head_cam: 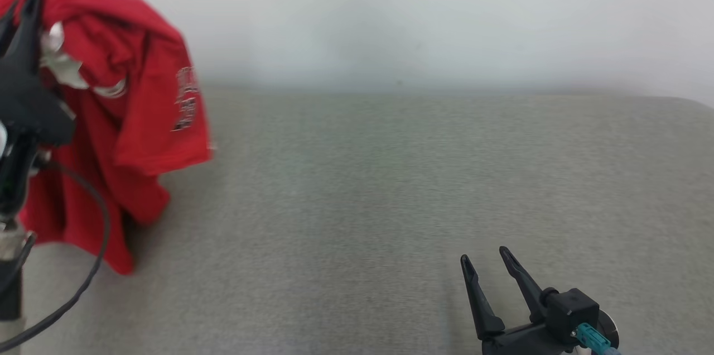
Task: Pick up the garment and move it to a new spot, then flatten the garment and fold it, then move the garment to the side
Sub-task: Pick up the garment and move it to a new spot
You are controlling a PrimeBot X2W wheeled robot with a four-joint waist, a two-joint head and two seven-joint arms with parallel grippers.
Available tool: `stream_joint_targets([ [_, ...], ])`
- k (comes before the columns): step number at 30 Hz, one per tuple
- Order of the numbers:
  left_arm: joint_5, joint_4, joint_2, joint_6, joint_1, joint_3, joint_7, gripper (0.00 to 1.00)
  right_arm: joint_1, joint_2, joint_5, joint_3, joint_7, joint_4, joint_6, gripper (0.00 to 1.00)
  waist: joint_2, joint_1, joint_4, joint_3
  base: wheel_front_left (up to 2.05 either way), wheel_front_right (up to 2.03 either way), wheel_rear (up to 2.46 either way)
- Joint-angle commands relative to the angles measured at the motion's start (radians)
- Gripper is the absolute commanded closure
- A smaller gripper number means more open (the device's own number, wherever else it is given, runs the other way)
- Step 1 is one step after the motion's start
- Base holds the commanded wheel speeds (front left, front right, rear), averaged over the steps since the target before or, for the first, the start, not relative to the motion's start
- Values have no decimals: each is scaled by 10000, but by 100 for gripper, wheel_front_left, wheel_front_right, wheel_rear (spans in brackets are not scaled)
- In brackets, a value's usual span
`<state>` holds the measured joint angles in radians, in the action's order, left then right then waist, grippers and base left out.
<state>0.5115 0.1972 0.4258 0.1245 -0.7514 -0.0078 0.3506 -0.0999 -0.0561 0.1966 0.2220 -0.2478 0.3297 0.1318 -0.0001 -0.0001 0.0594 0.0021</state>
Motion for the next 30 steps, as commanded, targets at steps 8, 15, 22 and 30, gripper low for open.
stream_joint_targets([
  [8,595,-352,-760,46,-1384,-495,128,100,46,47,64,-115,-133,106,-21,0,1,1,-1818,-324,0,0,0],
  [15,753,-305,-1374,-19,-1867,-753,-166,100,-30,51,95,3,-159,145,-21,0,1,1,-2877,-290,0,0,0],
  [22,738,23,-1998,2,-1807,-1336,-519,100,-179,53,118,62,-164,131,-21,0,1,1,-3896,-119,0,0,0],
  [30,495,1007,-2475,-72,-546,-2053,-1056,100,-204,60,111,139,-163,122,-21,0,1,1,-4597,431,0,0,0],
])
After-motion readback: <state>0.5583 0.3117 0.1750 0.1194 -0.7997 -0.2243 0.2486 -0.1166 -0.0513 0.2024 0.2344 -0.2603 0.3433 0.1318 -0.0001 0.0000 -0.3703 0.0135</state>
